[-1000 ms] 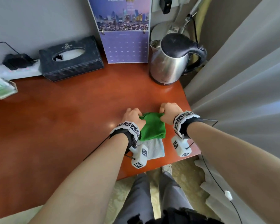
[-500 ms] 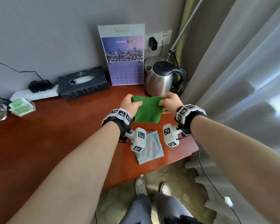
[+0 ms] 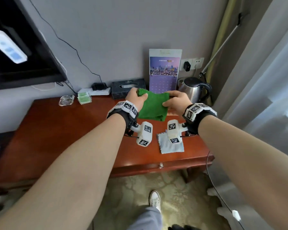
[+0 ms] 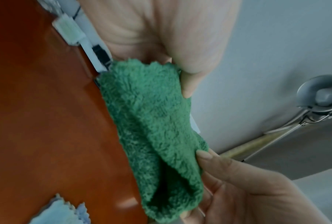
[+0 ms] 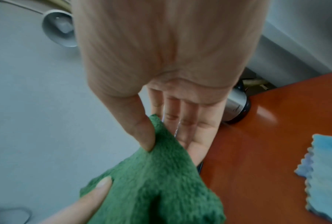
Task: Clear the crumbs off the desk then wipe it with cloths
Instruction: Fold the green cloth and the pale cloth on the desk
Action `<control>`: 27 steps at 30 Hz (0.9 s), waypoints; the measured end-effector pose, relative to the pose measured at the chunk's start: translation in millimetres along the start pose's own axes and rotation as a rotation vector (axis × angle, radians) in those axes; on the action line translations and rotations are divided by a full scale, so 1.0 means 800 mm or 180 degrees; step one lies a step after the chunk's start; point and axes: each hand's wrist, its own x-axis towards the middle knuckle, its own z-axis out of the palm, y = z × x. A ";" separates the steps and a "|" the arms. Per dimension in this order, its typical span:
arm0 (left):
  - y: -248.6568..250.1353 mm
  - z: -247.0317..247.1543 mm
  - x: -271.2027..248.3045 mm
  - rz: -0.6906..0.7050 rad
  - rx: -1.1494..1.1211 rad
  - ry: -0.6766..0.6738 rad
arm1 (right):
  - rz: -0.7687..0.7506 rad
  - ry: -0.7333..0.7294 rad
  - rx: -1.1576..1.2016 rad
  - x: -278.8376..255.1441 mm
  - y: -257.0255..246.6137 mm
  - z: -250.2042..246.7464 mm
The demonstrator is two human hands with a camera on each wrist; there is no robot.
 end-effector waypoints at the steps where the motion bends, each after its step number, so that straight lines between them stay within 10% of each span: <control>1: -0.002 -0.016 -0.010 -0.0003 0.0039 0.0070 | -0.0030 -0.0025 -0.0021 -0.010 0.000 0.014; 17: -0.145 -0.340 -0.083 -0.0310 -0.0014 0.0877 | -0.0397 -0.0701 -0.0525 -0.065 0.000 0.349; 27: -0.335 -0.574 -0.075 -0.1686 -0.1587 0.0610 | -0.0378 -0.0856 -0.0772 -0.055 0.065 0.633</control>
